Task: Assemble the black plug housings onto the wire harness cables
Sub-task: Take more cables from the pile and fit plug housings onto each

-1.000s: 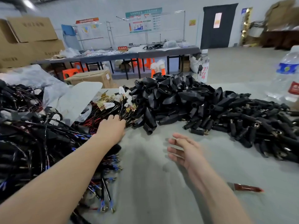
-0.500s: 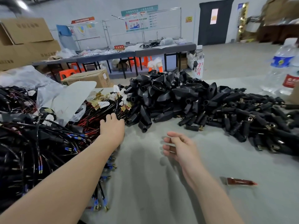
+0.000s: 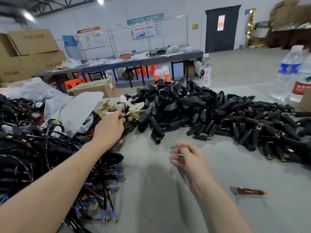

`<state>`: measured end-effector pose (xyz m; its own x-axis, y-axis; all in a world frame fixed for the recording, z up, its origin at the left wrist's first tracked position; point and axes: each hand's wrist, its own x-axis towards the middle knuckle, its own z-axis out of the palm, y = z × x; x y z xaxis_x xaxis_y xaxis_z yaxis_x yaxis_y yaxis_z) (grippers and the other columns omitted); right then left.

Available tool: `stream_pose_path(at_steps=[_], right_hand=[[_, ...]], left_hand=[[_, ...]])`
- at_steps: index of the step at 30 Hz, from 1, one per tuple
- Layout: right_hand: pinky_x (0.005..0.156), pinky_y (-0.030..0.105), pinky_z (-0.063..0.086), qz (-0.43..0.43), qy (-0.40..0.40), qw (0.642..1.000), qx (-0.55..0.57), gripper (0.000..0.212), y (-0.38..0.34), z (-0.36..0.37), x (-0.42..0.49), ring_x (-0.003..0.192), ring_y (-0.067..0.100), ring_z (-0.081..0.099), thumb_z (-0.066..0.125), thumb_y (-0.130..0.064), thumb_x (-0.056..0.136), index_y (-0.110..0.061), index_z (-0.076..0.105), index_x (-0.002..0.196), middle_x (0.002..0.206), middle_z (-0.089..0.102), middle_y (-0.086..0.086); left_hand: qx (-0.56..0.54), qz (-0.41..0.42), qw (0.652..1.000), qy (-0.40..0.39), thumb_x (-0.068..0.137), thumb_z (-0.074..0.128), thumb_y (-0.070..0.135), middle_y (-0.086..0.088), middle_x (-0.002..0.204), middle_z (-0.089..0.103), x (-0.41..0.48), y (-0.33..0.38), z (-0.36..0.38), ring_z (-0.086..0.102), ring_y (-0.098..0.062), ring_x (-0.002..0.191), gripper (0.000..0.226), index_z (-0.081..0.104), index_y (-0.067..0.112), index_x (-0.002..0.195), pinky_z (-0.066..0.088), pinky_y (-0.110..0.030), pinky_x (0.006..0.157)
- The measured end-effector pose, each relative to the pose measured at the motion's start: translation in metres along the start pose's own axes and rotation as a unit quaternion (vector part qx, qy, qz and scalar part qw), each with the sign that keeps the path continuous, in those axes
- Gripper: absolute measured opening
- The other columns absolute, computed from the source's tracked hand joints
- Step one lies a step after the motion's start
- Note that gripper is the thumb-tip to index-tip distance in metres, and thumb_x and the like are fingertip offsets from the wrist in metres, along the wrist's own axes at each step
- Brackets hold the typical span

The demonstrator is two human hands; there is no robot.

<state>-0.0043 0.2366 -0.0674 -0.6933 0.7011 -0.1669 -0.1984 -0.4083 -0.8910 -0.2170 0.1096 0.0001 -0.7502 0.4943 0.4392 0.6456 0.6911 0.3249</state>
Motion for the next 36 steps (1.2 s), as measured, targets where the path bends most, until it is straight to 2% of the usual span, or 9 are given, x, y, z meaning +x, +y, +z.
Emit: stream_pose_path(at_steps=[7,11,14,20,23,25,29,32,36], right_hand=[[0.054,0.023,0.054,-0.005,0.008,1.000,-0.001,0.023,0.004,-0.001,0.003,0.072,0.025,0.056,0.039,0.004,0.100,0.000,0.061,0.106,0.081,0.061,0.010],[0.077,0.037,0.059,-0.035,0.012,0.992,-0.123,0.023,0.013,-0.002,0.006,0.071,0.016,0.065,0.046,-0.008,0.100,-0.018,0.066,0.106,0.095,0.070,0.004],[0.078,0.022,0.053,-0.139,0.013,0.943,-0.303,0.024,0.020,0.001,0.004,0.082,0.005,0.061,0.048,-0.017,0.098,-0.035,0.063,0.106,0.104,0.067,-0.007],[0.102,0.028,0.039,-0.189,-0.087,0.864,-0.458,0.039,0.032,0.009,-0.001,0.120,0.005,0.047,0.052,-0.047,0.096,-0.037,0.052,0.134,0.127,0.049,-0.018],[0.105,0.027,0.035,-0.216,-0.125,0.779,-0.576,0.040,0.033,0.010,0.000,0.125,0.011,0.045,0.055,-0.045,0.095,-0.035,0.053,0.134,0.130,0.054,-0.015],[0.105,0.026,0.034,-0.232,-0.138,0.754,-0.599,0.032,0.034,0.009,0.001,0.123,0.012,0.045,0.056,-0.037,0.096,-0.035,0.057,0.128,0.126,0.058,-0.015],[0.089,0.017,0.034,-0.234,-0.131,0.784,-0.559,0.025,0.031,0.000,0.002,0.115,0.009,0.049,0.053,-0.021,0.096,-0.033,0.064,0.115,0.113,0.061,-0.017],[0.085,0.017,0.038,-0.226,-0.129,0.799,-0.542,0.027,0.028,-0.002,0.002,0.110,0.006,0.054,0.051,-0.017,0.095,-0.034,0.067,0.107,0.110,0.065,-0.018],[0.087,0.021,0.043,-0.213,-0.132,0.807,-0.534,0.026,0.026,-0.001,0.004,0.105,0.004,0.056,0.051,-0.017,0.095,-0.034,0.067,0.105,0.108,0.066,-0.017]], left_hand=[[-0.029,0.056,0.995,0.075,0.100,0.052,0.022,0.001,0.097,0.069,-0.005,0.013,-0.024,0.060,-0.021,0.090,0.019,0.069,0.018,0.108,0.046,-0.036,0.075],[-0.047,0.099,0.990,0.082,0.100,0.052,0.021,0.004,0.087,0.067,-0.011,0.040,-0.034,0.061,-0.016,0.081,0.018,0.069,0.018,0.106,0.047,-0.035,0.069],[-0.084,0.140,0.982,0.091,0.100,0.052,0.022,0.010,0.080,0.061,-0.014,0.067,-0.039,0.049,0.001,0.064,0.017,0.068,0.019,0.105,0.035,-0.023,0.057],[-0.158,0.165,0.969,0.098,0.098,0.055,0.019,0.015,0.074,0.062,-0.014,0.102,-0.058,0.049,0.001,0.055,0.013,0.067,0.022,0.100,0.035,-0.024,0.056],[-0.158,0.201,0.962,0.095,0.098,0.056,0.021,0.016,0.080,0.065,-0.018,0.100,-0.062,0.053,0.005,0.060,0.013,0.068,0.025,0.101,0.040,-0.022,0.058],[-0.131,0.238,0.960,0.063,0.099,0.055,0.026,0.020,0.087,0.064,-0.022,0.089,-0.057,0.056,0.007,0.073,0.014,0.066,0.026,0.107,0.043,-0.020,0.064],[-0.040,0.155,0.978,-0.136,0.097,0.053,0.047,0.019,0.101,0.062,-0.029,0.034,-0.032,0.057,0.007,0.090,0.036,0.053,0.026,0.127,0.050,-0.022,0.079],[0.075,0.074,0.953,-0.282,0.097,0.051,0.051,0.002,0.125,0.058,-0.036,-0.013,-0.010,0.056,-0.015,0.115,0.049,0.048,0.021,0.136,0.047,-0.039,0.100],[0.054,0.030,0.980,-0.187,0.102,0.042,0.040,0.003,0.111,0.053,-0.036,-0.036,0.005,0.056,-0.021,0.109,0.025,0.057,0.025,0.115,0.048,-0.043,0.092]])
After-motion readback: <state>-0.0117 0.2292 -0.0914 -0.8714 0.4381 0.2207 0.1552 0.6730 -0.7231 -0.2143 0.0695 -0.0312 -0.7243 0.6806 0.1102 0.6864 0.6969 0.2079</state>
